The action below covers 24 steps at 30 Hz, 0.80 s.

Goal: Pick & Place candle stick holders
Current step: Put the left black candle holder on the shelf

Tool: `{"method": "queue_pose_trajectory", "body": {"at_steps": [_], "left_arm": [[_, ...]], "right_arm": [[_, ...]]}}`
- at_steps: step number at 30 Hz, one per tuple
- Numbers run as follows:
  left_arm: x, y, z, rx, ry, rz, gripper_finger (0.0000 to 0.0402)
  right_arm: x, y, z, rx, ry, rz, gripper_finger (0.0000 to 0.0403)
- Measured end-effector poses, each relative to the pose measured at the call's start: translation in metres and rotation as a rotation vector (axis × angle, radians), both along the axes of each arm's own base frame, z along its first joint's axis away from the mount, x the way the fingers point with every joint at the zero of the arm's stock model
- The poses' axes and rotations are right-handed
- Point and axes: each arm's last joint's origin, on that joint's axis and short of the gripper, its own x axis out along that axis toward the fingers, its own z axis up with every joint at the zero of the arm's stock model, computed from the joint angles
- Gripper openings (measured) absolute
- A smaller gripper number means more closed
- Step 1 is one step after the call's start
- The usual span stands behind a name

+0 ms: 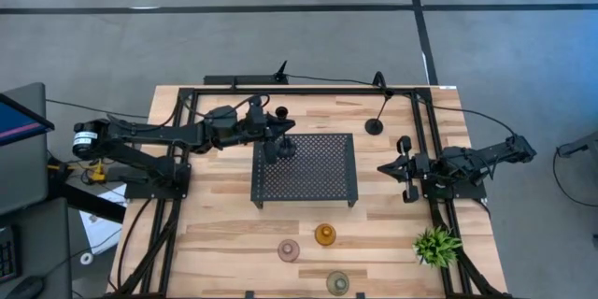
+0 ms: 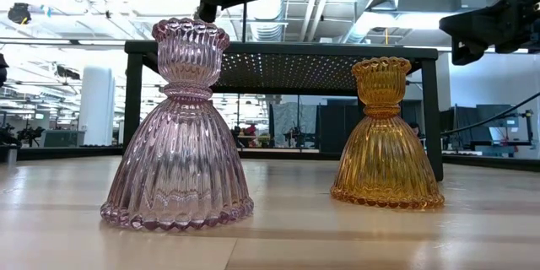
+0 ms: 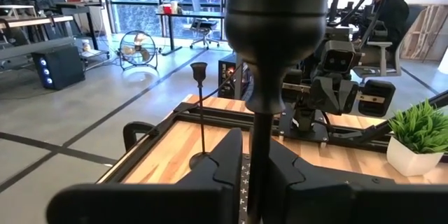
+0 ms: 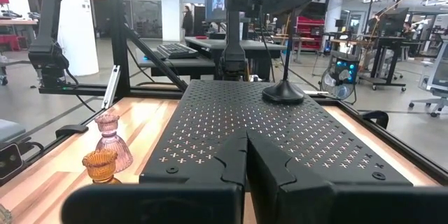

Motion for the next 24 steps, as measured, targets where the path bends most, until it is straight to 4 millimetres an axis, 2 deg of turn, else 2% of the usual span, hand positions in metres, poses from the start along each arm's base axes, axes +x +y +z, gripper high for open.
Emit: {"method": "queue_pose_trajectory", "body": {"at_steps": [8, 12, 24], "left_arm": [[-0.0004, 0.0015, 0.0008, 0.001, -0.007, 0.007, 0.0032], [-0.0004, 0.0014, 0.0008, 0.017, -0.003, 0.009, 0.0046], [-0.0007, 0.0026, 0.0007, 0.052, 0.008, 0.059, 0.0151]], "right_arm": [[0.0000, 0.0000, 0.0000, 0.000, 0.000, 0.000, 0.0000], [0.0000, 0.0000, -0.0001, 0.000, 0.001, 0.000, 0.0000], [0.0000, 0.0000, -0.0003, 0.000, 0.003, 0.000, 0.0000]]}}
